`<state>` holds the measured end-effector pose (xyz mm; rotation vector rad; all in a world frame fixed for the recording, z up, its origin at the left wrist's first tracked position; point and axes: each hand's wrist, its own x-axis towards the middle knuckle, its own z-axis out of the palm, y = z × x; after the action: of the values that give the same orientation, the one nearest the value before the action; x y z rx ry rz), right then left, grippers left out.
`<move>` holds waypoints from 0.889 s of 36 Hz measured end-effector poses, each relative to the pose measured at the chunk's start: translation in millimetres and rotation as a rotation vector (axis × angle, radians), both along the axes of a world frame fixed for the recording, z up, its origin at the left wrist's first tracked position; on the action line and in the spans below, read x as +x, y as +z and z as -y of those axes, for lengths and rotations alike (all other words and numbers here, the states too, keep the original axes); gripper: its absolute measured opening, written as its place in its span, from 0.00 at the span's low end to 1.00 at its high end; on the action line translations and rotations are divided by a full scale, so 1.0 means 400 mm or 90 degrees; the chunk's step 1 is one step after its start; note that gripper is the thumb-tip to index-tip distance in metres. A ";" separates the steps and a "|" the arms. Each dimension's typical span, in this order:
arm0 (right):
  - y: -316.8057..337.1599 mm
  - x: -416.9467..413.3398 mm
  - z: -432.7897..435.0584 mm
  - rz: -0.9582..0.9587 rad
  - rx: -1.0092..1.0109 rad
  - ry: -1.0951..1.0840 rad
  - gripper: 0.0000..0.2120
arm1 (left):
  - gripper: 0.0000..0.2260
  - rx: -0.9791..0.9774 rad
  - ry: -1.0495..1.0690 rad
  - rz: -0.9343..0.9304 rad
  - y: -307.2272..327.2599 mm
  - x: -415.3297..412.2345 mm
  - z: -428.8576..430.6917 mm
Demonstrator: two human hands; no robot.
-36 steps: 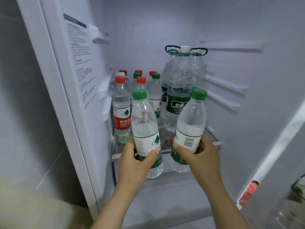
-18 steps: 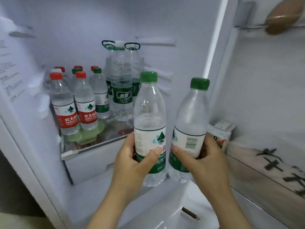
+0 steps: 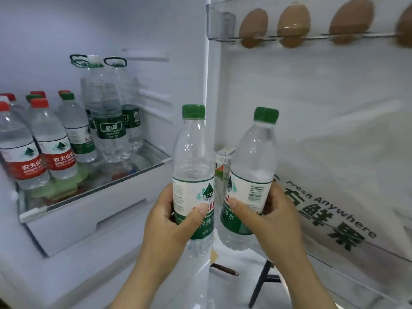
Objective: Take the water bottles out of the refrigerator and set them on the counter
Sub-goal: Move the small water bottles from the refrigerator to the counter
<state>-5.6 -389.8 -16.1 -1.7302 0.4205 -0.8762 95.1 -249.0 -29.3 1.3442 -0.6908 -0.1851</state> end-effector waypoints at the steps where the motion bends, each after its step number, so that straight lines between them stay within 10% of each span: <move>1: -0.002 -0.002 0.003 -0.001 -0.001 -0.004 0.18 | 0.22 0.001 -0.004 -0.001 -0.001 -0.004 0.006; 32: -0.042 -0.244 0.039 -0.057 -0.053 -0.473 0.16 | 0.22 0.036 -0.477 0.014 -0.018 -0.070 0.300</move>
<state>-103.1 -405.2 -32.7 -1.7022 1.1437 -1.3491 67.0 -369.0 -36.4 1.0865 -1.1930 -0.7934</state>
